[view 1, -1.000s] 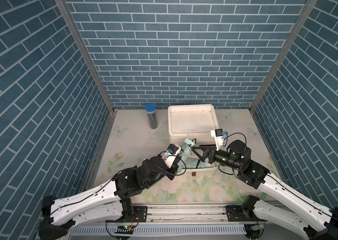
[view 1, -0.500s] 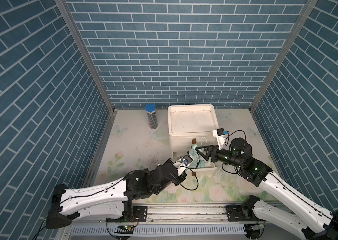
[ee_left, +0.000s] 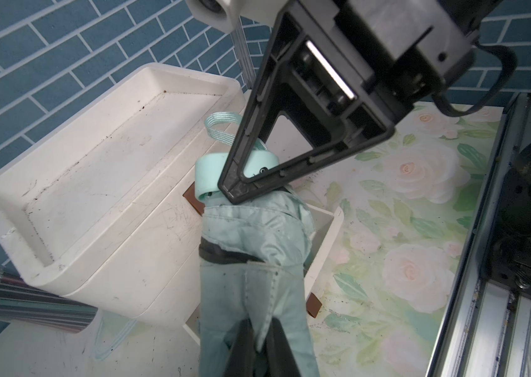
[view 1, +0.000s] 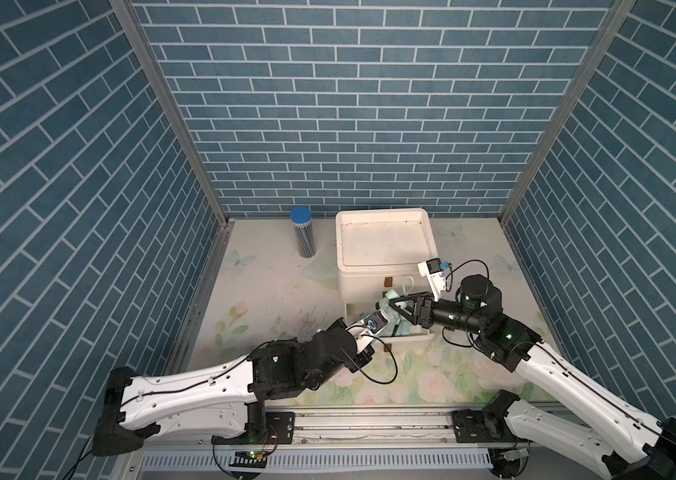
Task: Place the umbrella in the drawer by color
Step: Pick up the umbrella from the center of the board.
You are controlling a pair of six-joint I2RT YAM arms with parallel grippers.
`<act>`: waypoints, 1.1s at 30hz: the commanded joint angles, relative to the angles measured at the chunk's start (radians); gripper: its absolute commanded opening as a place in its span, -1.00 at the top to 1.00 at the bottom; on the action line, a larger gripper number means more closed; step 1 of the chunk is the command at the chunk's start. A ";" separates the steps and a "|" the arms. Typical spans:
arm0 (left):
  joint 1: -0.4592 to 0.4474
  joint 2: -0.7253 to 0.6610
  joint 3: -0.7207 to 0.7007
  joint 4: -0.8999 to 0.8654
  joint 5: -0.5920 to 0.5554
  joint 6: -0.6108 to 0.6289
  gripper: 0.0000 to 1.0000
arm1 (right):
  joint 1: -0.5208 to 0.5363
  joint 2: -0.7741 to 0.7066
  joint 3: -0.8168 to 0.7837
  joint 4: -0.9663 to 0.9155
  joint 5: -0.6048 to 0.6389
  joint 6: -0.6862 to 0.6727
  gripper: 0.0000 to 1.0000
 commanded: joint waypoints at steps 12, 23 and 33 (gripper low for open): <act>-0.005 -0.040 0.012 0.201 -0.183 -0.069 -0.15 | -0.002 -0.090 -0.072 0.100 0.141 0.011 1.00; 0.189 -0.021 0.032 0.135 -0.329 -0.388 -0.16 | 0.124 -0.275 -0.436 0.564 0.580 0.146 1.00; 0.331 -0.098 -0.010 0.135 -0.141 -0.470 -0.19 | 0.170 -0.178 -0.601 0.819 0.706 0.204 1.00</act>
